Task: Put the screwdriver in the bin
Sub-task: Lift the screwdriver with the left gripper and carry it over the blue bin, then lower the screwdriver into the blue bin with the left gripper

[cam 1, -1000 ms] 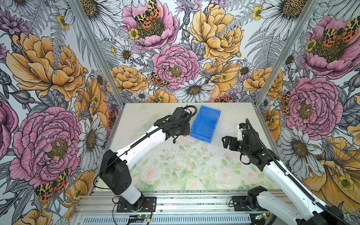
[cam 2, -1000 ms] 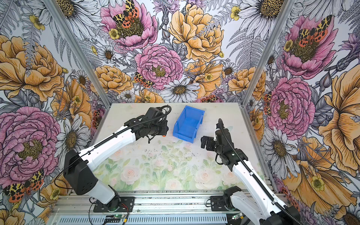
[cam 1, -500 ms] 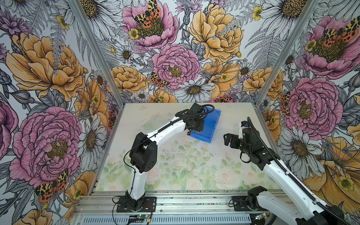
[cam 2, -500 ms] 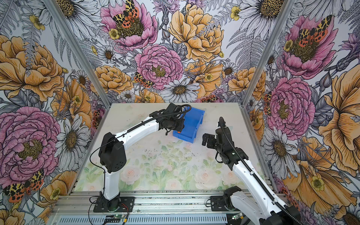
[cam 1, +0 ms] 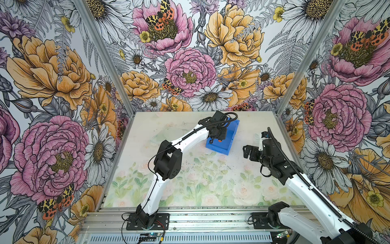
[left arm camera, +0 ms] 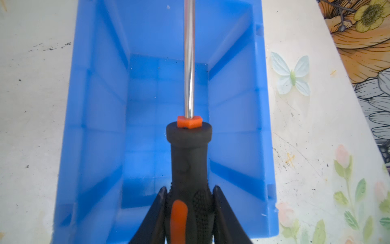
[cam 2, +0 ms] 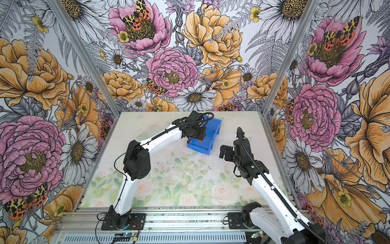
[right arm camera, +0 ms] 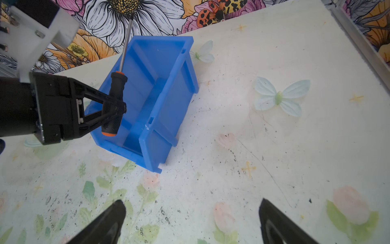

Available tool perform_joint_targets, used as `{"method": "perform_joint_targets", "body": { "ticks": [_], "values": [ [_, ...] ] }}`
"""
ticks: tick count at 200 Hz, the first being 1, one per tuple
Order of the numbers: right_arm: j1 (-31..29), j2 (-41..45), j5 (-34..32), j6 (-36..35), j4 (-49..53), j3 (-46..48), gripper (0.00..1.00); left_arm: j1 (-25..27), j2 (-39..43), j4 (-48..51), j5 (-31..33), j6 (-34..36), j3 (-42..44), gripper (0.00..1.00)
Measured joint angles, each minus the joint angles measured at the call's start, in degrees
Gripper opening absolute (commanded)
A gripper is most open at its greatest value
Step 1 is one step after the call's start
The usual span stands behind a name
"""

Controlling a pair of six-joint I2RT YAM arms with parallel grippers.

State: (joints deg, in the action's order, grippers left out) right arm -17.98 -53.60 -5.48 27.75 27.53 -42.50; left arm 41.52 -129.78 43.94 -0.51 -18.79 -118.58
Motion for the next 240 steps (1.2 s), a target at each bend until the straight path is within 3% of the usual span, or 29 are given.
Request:
{"method": "perform_joint_targets", "body": {
  "ticks": [240],
  "values": [
    [0.00,0.48,-3.39,-0.42,1.53,0.00,0.99,0.50,-8.68,0.59,6.97,1.88,-1.42,0.12]
  ]
}}
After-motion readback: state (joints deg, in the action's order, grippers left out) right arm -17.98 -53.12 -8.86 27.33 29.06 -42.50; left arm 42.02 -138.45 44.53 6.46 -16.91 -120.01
